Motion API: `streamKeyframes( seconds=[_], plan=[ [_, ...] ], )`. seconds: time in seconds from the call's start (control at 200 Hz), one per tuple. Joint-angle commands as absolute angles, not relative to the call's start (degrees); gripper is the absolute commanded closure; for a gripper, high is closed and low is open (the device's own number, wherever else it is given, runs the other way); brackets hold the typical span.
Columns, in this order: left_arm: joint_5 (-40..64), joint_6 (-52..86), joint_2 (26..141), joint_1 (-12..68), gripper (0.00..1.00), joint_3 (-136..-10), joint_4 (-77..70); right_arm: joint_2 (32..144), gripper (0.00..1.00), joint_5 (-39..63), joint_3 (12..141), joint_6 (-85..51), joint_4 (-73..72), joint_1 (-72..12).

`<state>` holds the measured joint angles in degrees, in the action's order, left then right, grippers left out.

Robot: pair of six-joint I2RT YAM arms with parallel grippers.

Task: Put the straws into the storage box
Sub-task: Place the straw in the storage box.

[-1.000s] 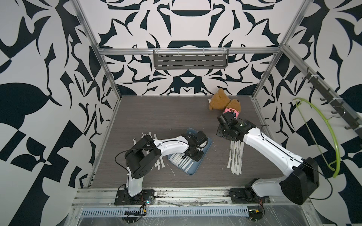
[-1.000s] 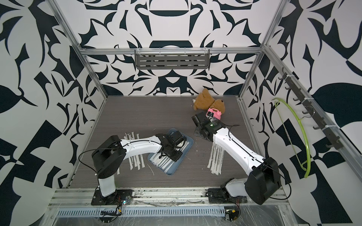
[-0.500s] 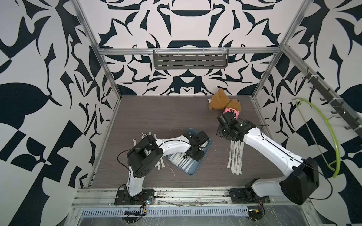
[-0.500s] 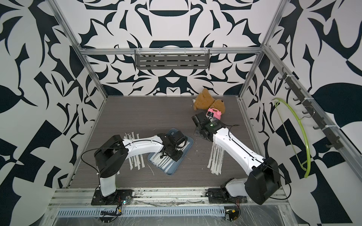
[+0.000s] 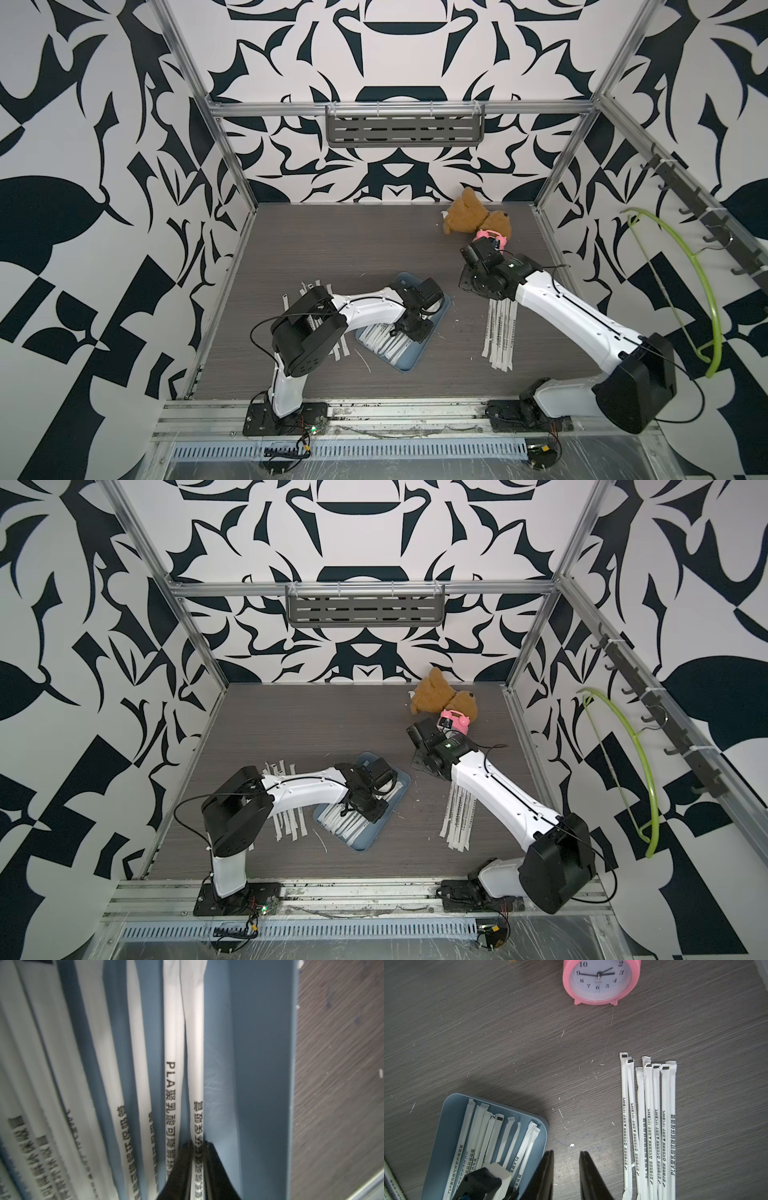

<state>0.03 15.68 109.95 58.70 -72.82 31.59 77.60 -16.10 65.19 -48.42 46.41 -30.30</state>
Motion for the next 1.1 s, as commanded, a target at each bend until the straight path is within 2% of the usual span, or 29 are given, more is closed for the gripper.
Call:
streamKeyframes(
  seconds=[0.0,0.19,0.405,0.56,0.69,0.75,0.915,1.095],
  plan=[
    [0.4,16.6,110.0,58.9,0.83,-74.2,33.0,77.4,0.73,-16.6,65.5,-47.6,45.9,-30.1],
    [-0.1,16.8,108.9,58.9,0.81,-74.8,33.6,76.9,0.73,-15.4,63.6,-46.4,46.0,-29.1],
    [-2.9,16.4,104.0,58.9,0.77,-75.2,35.3,73.8,0.72,-11.2,56.4,-43.4,48.0,-24.0],
    [-9.3,16.1,98.2,58.7,0.62,-73.7,35.9,71.8,0.73,-7.1,51.5,-40.3,50.2,-20.3],
    [-16.4,16.7,92.6,57.5,0.44,-70.5,34.7,73.8,0.74,-5.6,49.7,-38.9,51.1,-20.0],
    [-18.1,17.4,89.6,55.8,0.39,-68.4,33.4,74.9,0.75,-5.4,49.5,-38.8,50.8,-20.0],
    [-18.1,20.1,81.4,48.8,0.31,-62.0,29.6,78.7,0.75,-6.1,49.7,-38.5,49.8,-20.0],
    [-16.4,21.7,76.6,43.0,0.28,-57.5,28.0,82.1,0.74,-6.9,49.6,-37.7,48.0,-20.0]
  ],
)
